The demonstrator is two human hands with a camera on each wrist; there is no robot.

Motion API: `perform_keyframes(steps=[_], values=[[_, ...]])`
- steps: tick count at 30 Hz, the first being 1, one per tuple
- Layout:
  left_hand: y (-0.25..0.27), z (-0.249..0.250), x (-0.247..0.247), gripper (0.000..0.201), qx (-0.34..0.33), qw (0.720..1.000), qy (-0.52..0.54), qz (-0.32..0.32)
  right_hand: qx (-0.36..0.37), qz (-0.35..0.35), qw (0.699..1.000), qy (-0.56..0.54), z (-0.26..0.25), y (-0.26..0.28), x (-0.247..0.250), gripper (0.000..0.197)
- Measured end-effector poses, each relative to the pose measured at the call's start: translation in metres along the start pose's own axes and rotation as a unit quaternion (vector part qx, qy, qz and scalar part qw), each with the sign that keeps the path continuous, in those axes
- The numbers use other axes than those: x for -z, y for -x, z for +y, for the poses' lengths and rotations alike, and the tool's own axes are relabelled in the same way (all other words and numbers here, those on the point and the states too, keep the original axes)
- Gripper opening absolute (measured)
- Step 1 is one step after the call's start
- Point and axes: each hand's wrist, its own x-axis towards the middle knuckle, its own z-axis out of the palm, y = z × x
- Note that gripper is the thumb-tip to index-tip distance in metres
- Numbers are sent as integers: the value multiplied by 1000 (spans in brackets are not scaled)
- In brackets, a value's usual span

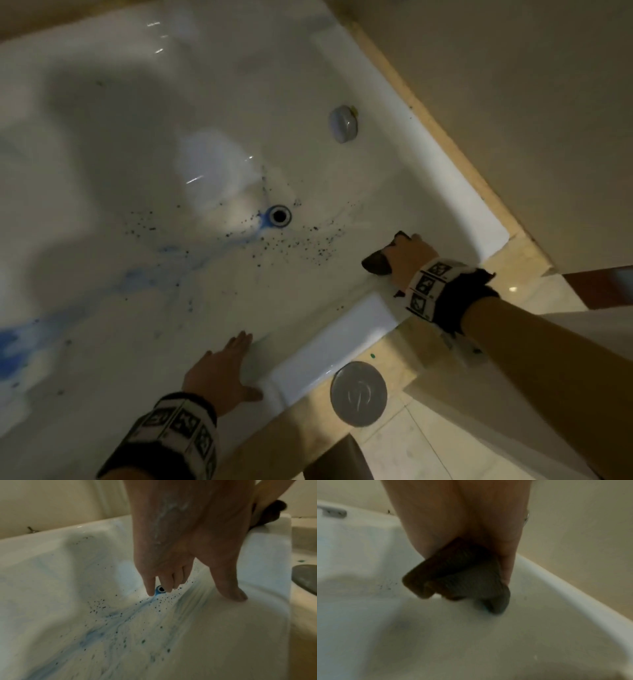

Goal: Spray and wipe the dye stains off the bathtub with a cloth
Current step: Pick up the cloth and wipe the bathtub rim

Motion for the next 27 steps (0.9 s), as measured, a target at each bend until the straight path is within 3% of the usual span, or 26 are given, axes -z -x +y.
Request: perform_keyframes(steps=[5, 12, 16, 20, 24, 27], values=[[6, -6, -11, 95, 17, 998, -2, 67, 56, 39, 998, 2, -73, 46, -27, 48], [26, -31, -35, 96, 94, 993, -5, 64, 202, -22, 979, -31, -187, 94, -57, 35], [52, -63, -47, 88, 129, 988, 3, 84, 217, -62, 961, -159, -233, 103, -64, 29], [79, -94, -44, 81, 135, 977, 94, 137, 201, -47, 936, -284, -248, 115, -28, 31], [118, -127, -35, 73, 131, 952, 177, 213, 208, 18, 962, -176, -265, 143, 24, 56], [160, -145, -16, 64, 90, 905, 269, 318, 214, 67, 962, -153, -285, 188, 70, 57]])
